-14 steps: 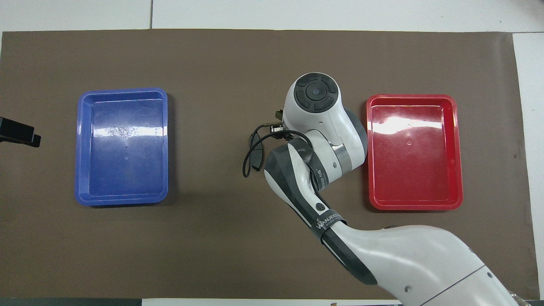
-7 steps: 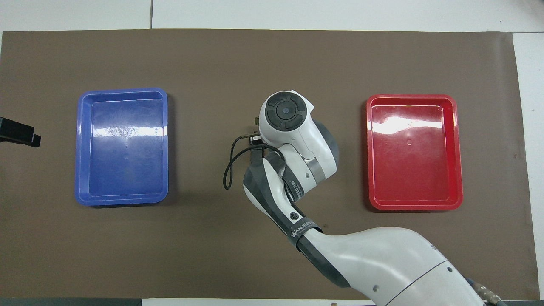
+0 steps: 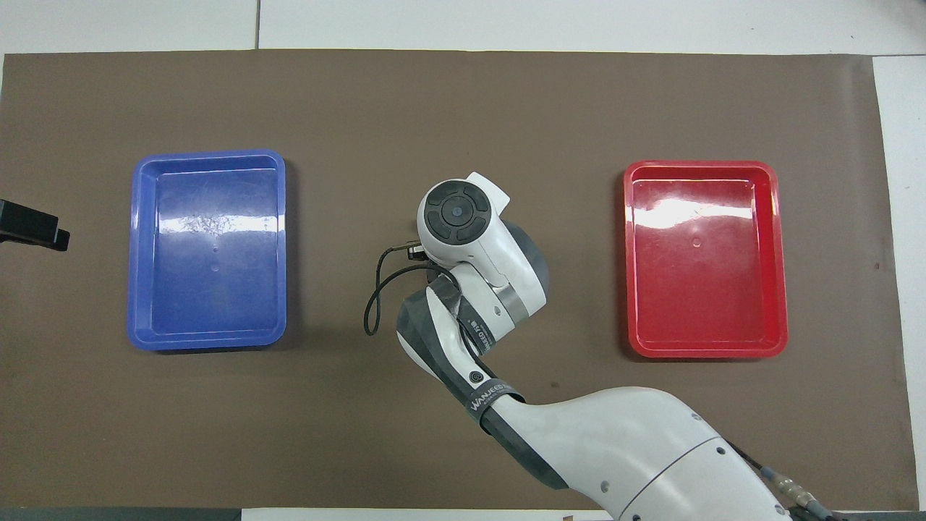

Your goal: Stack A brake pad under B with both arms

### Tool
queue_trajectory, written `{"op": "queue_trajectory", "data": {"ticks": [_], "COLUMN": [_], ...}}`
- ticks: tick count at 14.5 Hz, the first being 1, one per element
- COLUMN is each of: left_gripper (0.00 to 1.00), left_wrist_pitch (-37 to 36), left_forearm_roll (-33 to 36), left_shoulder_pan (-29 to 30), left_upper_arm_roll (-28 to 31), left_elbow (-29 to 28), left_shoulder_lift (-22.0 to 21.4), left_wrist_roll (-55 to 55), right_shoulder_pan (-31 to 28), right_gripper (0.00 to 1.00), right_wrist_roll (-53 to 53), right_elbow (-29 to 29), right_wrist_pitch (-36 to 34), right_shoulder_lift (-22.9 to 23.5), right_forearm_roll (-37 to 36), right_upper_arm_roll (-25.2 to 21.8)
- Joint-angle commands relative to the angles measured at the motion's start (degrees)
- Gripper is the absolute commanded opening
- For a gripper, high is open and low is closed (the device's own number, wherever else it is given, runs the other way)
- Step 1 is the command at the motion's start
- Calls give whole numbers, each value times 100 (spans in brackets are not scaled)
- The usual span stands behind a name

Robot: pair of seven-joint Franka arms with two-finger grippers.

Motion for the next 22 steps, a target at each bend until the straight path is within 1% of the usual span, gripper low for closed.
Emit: {"op": "queue_trajectory", "data": {"ticks": [1, 22], "left_gripper": [100, 100], "left_wrist_pitch": [-59, -59], "left_forearm_roll": [-46, -46], "left_shoulder_pan": [93, 93], "left_upper_arm_roll": [-50, -50], "left_elbow": [-85, -85], "left_shoulder_lift": [-81, -81], "left_wrist_roll": [77, 77], "right_shoulder_pan": [-31, 74], "right_gripper": [0, 0], "right_wrist_roll": [79, 53], "right_elbow": [133, -69], "right_wrist_pitch": [31, 189], "right_shoulder_lift": [25, 7], "right_forearm_roll": [31, 31], "right_upper_arm_roll": [26, 43]}}
